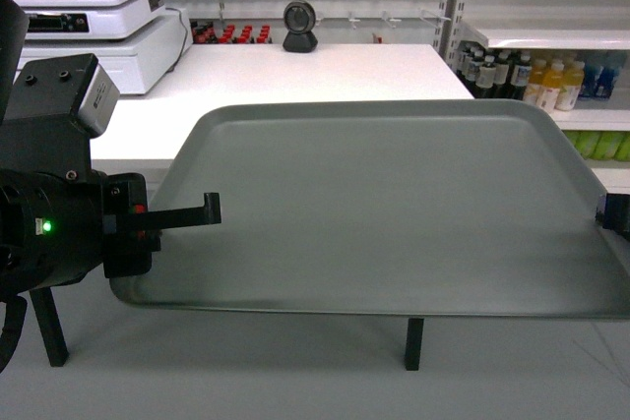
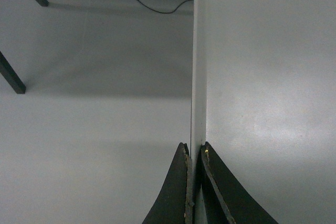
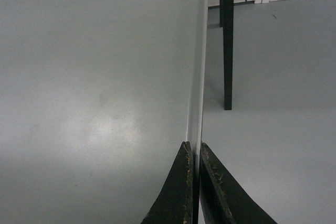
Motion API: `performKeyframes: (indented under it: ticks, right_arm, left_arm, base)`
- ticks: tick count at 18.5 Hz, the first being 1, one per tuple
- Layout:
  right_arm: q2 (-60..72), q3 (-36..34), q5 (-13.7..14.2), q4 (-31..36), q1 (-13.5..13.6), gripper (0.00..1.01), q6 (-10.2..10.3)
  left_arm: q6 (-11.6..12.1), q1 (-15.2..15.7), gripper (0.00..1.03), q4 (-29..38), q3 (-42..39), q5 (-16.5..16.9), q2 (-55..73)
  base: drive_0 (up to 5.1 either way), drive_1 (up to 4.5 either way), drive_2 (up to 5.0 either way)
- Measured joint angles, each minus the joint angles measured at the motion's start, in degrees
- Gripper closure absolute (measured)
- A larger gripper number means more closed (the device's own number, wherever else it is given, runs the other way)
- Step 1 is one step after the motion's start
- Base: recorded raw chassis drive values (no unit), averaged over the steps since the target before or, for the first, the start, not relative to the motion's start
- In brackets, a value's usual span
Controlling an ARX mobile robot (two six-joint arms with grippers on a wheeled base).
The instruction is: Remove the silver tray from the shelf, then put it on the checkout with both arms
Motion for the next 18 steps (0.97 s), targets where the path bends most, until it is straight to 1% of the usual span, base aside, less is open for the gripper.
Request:
performKeyframes:
  ticks: [18]
  right_arm:
    - [0.13, 0.0, 0.02, -0.17, -0.13, 0.99, 0.04]
  left_arm:
    - [-0.04, -0.24, 1.0, 0.39, 0.0, -0.04, 0.04]
  base:
    - [-4.9, 2.49, 2.5]
